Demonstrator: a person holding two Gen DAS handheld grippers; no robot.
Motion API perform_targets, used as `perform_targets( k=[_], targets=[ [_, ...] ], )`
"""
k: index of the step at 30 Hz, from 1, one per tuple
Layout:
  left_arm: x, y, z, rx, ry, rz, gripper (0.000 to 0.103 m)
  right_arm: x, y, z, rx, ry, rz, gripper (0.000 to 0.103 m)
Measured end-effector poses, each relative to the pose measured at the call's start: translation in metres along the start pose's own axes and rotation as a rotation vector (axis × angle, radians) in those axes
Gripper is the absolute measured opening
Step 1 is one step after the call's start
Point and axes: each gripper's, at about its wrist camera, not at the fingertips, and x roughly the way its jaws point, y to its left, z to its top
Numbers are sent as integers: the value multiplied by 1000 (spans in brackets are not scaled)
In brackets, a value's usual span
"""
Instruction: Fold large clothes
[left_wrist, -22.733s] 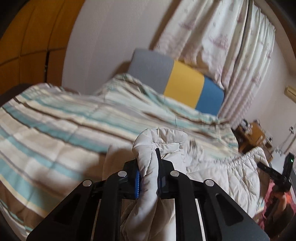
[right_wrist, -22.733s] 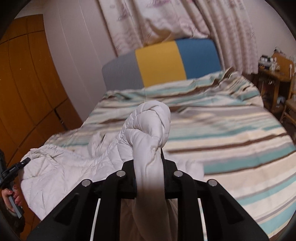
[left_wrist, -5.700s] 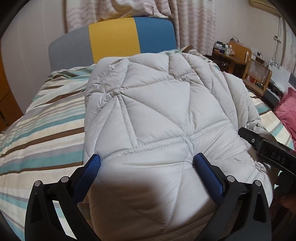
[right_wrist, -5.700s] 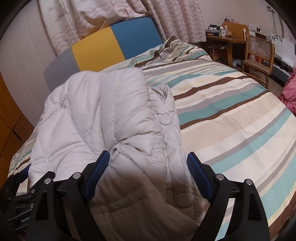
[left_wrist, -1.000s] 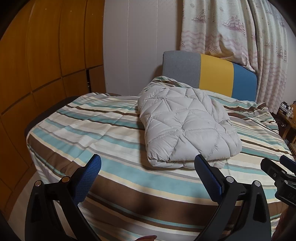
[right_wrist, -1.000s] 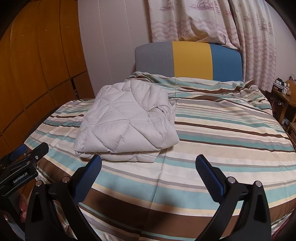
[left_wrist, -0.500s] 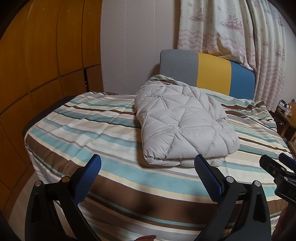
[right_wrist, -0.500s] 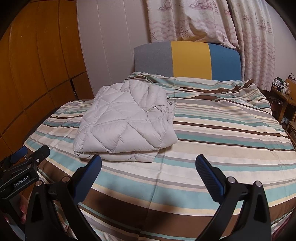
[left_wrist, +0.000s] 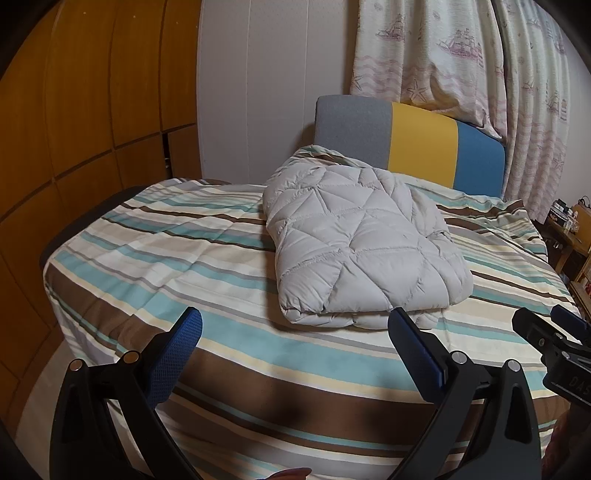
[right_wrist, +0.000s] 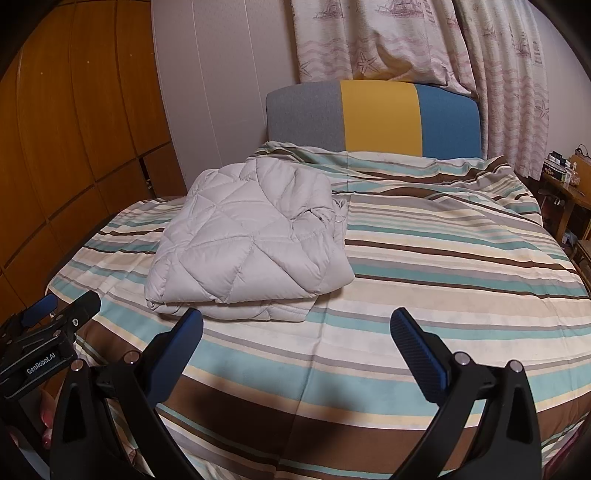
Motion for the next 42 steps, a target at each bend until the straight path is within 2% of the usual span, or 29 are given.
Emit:
perform_targets(
  k=[42],
  targets=[
    [7,-4,0,11,33,-34,100,3,-4,0,11,19,-3,101]
  ],
)
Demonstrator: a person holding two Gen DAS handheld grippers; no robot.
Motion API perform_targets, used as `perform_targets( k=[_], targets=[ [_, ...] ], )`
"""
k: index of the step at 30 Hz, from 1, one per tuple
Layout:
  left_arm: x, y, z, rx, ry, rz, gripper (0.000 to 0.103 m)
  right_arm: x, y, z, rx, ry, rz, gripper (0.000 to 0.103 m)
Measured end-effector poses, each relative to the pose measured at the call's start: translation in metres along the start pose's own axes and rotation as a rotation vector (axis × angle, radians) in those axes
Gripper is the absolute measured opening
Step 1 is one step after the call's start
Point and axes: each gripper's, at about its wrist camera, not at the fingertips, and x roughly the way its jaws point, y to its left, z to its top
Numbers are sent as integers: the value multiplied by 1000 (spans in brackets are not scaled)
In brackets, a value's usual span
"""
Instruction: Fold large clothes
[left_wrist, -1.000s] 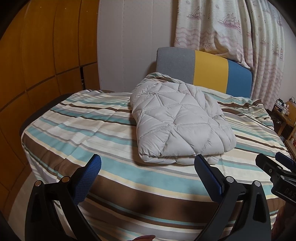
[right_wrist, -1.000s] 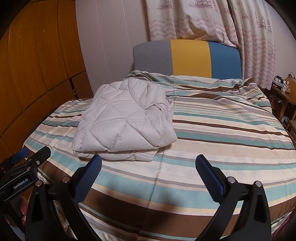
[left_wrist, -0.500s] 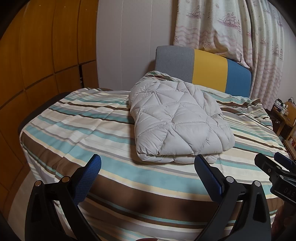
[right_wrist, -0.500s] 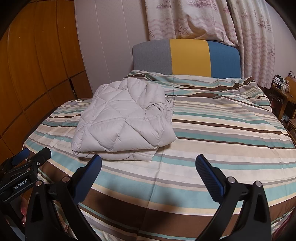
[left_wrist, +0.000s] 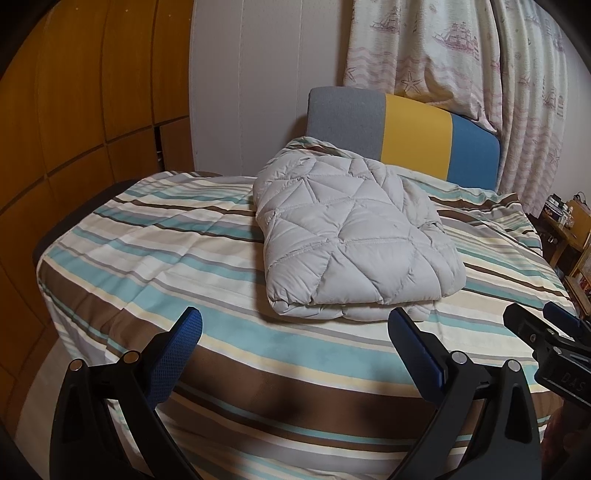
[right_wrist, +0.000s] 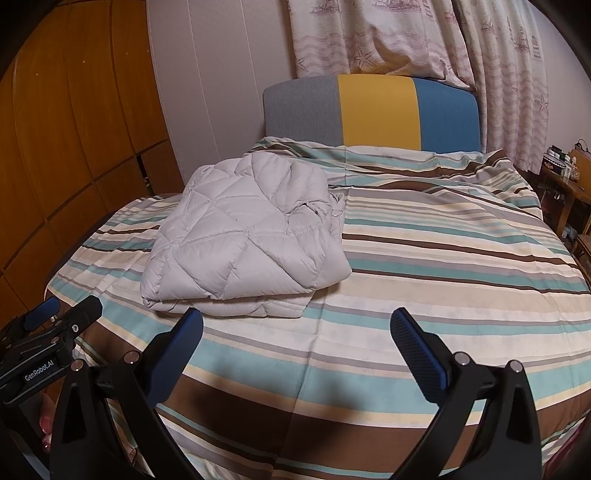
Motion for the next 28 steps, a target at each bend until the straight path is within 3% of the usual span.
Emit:
perform_targets(
  k=[5,10,22,28],
  targets=[
    [3,-1,-1,-8,16,-41,100,4,0,-1,4,8,-3,101],
    [10,-8,-3,28,34,-3,100,9,-2,-1,11,19,-7,101],
    [48,3,-2,-11,172,39,100,39,-11,-2,28,82,-25,101],
    [78,20,7,-29,219,83,100,71,-53,7,88,121,-92,101]
  ],
)
